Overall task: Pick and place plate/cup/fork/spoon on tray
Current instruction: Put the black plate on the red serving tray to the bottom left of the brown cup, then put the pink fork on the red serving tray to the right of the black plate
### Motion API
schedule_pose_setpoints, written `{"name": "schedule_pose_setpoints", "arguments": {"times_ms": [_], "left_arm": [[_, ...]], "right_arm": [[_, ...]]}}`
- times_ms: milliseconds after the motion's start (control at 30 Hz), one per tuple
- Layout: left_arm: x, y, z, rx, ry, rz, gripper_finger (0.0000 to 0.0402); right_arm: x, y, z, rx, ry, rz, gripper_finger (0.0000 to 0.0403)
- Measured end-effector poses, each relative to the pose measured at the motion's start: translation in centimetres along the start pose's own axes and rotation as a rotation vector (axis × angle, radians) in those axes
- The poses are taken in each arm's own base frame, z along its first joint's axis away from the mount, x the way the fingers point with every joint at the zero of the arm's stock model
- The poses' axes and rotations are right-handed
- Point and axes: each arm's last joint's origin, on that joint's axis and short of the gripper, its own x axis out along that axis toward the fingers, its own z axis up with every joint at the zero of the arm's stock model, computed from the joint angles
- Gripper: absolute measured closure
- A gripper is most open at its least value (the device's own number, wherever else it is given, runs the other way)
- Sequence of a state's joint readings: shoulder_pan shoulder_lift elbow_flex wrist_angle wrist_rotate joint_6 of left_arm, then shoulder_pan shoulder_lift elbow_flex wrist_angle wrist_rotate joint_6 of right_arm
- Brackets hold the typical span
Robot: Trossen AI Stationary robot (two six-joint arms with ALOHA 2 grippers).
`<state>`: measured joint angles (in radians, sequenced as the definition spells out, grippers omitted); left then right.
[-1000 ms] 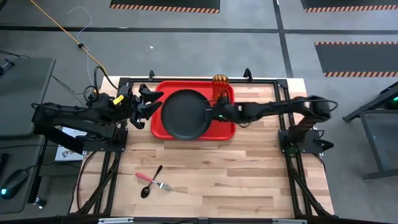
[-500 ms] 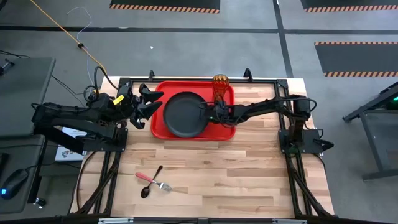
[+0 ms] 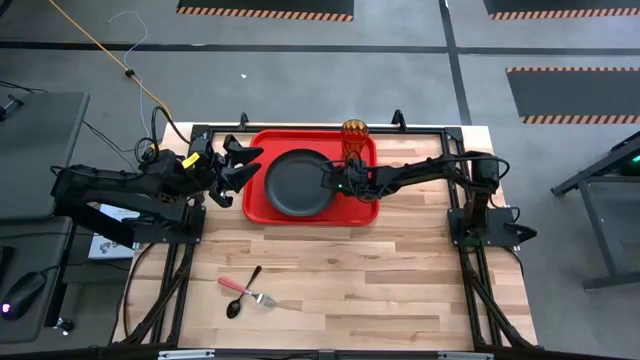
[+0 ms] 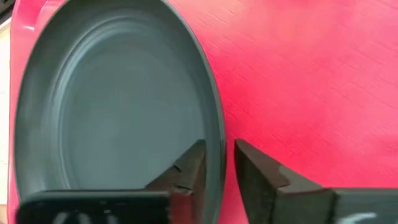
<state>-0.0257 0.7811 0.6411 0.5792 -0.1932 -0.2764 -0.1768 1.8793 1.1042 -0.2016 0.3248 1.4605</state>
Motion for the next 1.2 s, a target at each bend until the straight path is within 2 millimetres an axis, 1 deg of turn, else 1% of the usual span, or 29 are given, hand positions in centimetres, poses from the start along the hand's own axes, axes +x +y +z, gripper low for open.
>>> {"name": "schedule_pose_setpoints", "arguments": {"times_ms": [133, 267, 367, 433, 533, 600, 767, 867, 933, 1033, 1133, 1200], "left_arm": [[0.0, 0.0, 0.0, 0.0, 0.0, 0.0, 0.0188], [0.0, 0.0, 0.0, 0.0, 0.0, 0.0, 0.0188], [0.0, 0.0, 0.0, 0.0, 0.002, 0.0, 0.0188], [0.0, 0.0, -0.1, 0.001, 0.006, 0.002, 0.0188], [0.0, 0.0, -0.1, 0.001, 0.006, 0.001, 0.0188], [0.0, 0.0, -0.1, 0.001, 0.006, 0.002, 0.0188], [0.0, 0.0, -0.1, 0.002, 0.009, 0.002, 0.0188], [0.0, 0.1, -0.2, 0.004, 0.018, 0.005, 0.0188], [0.0, 0.1, -0.2, 0.004, 0.019, 0.005, 0.0188], [0.0, 0.0, -0.2, 0.003, 0.018, 0.005, 0.0188], [0.0, 0.0, -0.2, 0.004, 0.018, 0.005, 0.0188], [0.0, 0.1, -0.2, 0.003, 0.018, 0.005, 0.0188]], "right_arm": [[0.0, 0.0, 0.0, -0.006, 0.002, 0.0, 0.0278], [-0.3, -0.2, 0.3, -0.075, 0.021, -0.021, 0.0236], [-1.1, -0.5, 1.0, -0.128, 0.045, -0.061, 0.0214], [-2.1, -0.6, 1.4, -0.182, 0.04, -0.085, 0.0205], [-4.1, -0.5, 2.3, -0.285, 0.027, -0.082, 0.0199], [-5.8, -0.4, 2.7, -0.391, 0.035, -0.069, 0.0199], [-11.5, -0.4, 2.9, -0.698, 0.125, 0.036, 0.0198], [-14.6, -1.5, 2.5, -0.794, 0.144, 0.123, 0.0198], [-16.1, -2.9, 2.1, -0.81, 0.154, 0.174, 0.0198], [-17.7, -5.2, 1.1, -0.74, 0.138, 0.293, 0.0198], [-18.6, -7.0, 0.0, -0.626, 0.096, 0.497, 0.0198], [-18.9, -7.7, -0.5, -0.533, 0.054, 0.651, 0.0198]]}}
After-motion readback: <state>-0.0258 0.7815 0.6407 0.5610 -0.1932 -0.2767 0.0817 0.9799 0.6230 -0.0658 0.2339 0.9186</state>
